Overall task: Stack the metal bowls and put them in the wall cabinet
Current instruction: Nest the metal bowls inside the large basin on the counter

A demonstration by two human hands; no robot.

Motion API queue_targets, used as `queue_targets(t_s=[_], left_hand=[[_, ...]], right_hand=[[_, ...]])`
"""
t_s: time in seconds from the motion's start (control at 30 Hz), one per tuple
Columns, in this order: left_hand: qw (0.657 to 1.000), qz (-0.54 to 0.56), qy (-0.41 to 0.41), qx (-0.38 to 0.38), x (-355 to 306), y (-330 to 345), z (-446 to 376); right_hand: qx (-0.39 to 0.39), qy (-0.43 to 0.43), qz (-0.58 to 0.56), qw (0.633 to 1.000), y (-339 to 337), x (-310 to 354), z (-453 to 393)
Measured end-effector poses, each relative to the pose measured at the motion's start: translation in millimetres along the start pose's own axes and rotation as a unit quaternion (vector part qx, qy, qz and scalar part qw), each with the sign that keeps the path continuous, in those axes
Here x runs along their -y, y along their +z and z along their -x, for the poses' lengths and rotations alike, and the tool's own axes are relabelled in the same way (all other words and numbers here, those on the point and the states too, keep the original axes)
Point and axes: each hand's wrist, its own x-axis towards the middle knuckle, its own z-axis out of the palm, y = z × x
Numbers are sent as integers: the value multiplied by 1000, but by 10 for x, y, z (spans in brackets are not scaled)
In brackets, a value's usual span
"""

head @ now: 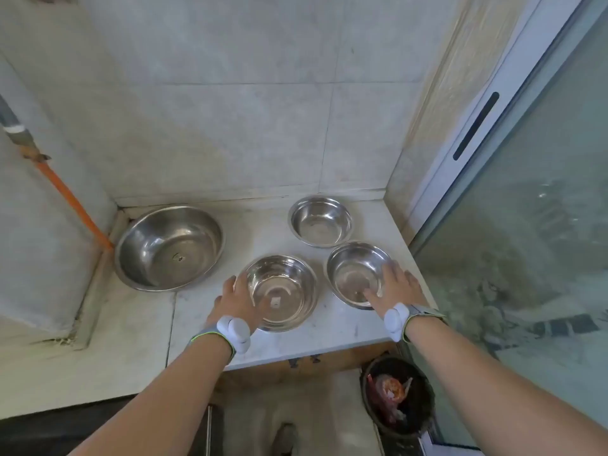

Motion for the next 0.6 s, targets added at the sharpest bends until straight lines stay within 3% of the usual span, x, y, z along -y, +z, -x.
queue_targets(t_s=[0.2,0.37,0.6], left_hand=[[998,36,-12,41,77,79,-125],[998,58,-17,13,86,165,-211],[994,62,-84,-15,39,271,-330]], right_hand=[[19,27,-18,999,43,-47,-19],[21,23,-17,999,89,-116,-127],[29,56,-34,997,240,-269,-428]])
